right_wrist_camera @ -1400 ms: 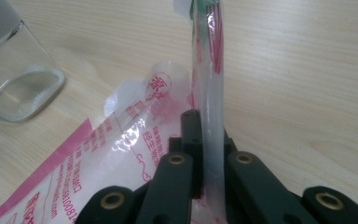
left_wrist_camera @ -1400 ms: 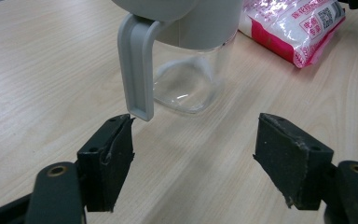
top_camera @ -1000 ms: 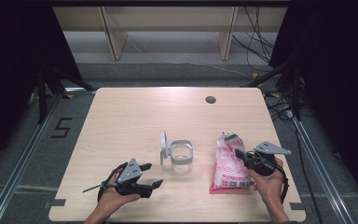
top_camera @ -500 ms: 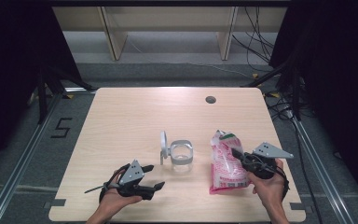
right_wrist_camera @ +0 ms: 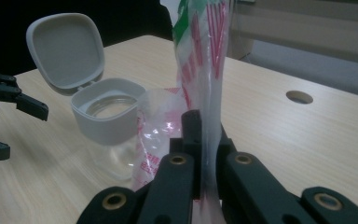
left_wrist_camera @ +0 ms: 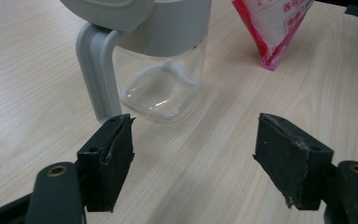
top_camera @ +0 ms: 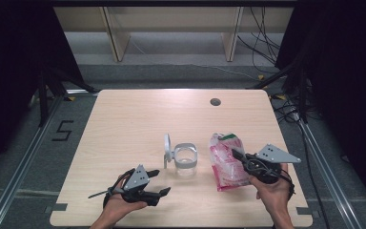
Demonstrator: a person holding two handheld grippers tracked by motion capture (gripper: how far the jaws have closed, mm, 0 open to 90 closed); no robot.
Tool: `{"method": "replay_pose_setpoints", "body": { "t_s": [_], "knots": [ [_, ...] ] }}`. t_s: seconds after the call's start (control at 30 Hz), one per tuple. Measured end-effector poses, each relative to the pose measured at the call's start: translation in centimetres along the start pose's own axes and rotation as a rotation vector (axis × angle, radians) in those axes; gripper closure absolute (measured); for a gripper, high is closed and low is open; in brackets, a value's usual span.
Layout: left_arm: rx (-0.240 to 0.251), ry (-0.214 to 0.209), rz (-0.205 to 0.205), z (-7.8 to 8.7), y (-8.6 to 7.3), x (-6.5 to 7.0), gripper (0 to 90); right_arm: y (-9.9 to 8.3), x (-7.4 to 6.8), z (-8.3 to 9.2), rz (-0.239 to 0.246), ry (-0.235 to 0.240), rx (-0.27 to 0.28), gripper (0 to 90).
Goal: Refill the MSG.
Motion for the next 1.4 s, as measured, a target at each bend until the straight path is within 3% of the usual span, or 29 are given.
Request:
{"method": "replay_pose_setpoints", "body": {
  "t_s": [0.03,0.1,0.13,0.17,0.27,0.47,0.53,0.6,0.63,0.83,0.9,1.0,1.03,1.07,1.1,1.13,1.17,1.37,1.4],
  "knots": [
    [0.004,-0.001,0.006,-0.1,0.0,0.1,27.2,0.2,-0.2,0.0,-0.004,0.0,0.007,90.0],
    [0.001,-0.008,0.004,-0.2,0.0,0.3,27.2,0.6,-0.1,0.2,0.035,-0.012,0.003,90.0],
    [0.005,-0.011,0.005,-0.2,0.1,0.4,27.2,0.6,-0.6,0.1,-0.009,0.015,0.015,90.0],
    [-0.011,-0.001,-0.013,-0.2,0.0,0.4,27.2,1.0,-0.5,0.4,-0.001,0.007,0.028,90.0],
    [-0.006,-0.024,-0.004,-0.5,0.1,1.0,27.2,1.8,-0.5,0.8,0.01,-0.006,0.046,90.0],
    [-0.016,-0.052,-0.026,-1.1,0.3,2.2,27.2,2.9,-1.0,1.2,0.019,0.004,0.073,90.0],
    [-0.017,-0.063,-0.031,-1.3,0.2,2.6,27.2,3.4,-1.2,1.1,0.048,0.015,0.085,90.0],
    [-0.017,-0.063,-0.032,-1.5,0.2,2.9,27.2,3.5,-1.2,1.1,0.053,0.0,0.082,90.0],
    [-0.025,-0.069,-0.036,-1.6,0.2,3.0,27.2,3.4,-1.7,1.0,0.022,0.025,0.076,90.0],
    [-0.023,-0.077,-0.045,-2.2,0.3,3.9,27.4,3.6,-1.9,0.5,0.048,0.017,0.079,90.0],
    [-0.023,-0.096,-0.048,-2.5,0.5,4.4,27.4,3.8,-2.3,0.4,0.037,0.027,0.08,90.0],
    [-0.016,-0.086,-0.045,-2.7,0.7,4.6,27.4,4.0,-2.6,0.3,0.039,0.049,0.08,90.0],
    [-0.028,-0.088,-0.065,-2.8,0.8,4.6,27.4,4.2,-2.7,0.4,0.036,0.042,0.078,90.0],
    [-0.007,-0.095,-0.038,-3.0,1.0,5.1,27.4,4.2,-2.7,0.4,0.036,0.042,0.078,90.0],
    [-0.005,-0.082,-0.046,-3.1,1.1,5.1,27.4,4.5,-2.7,0.4,0.064,0.036,0.086,90.0],
    [0.002,-0.1,-0.032,-3.3,1.2,5.4,27.5,4.8,-3.1,0.4,0.059,0.052,0.086,90.0],
    [0.009,-0.083,-0.031,-3.5,1.3,5.4,27.5,4.8,-3.1,0.4,0.059,0.052,0.086,90.0],
    [0.017,-0.091,-0.014,-4.9,1.6,6.6,27.6,5.5,-3.9,0.3,0.071,0.075,0.106,90.0],
    [0.025,-0.102,-0.012,-5.1,1.7,6.9,27.7,5.5,-4.3,0.2,0.054,0.077,0.098,90.0]
  ]
}}
Point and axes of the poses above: each handheld gripper's, and its own axes: z roughly backward along the jaws, y roughly out of its top, x roughly to its right, the point moved 8 cm from there along -z, roughly forward along the jaws, and after that the axes turned 7 degrees about y, right-handed, at the moved point
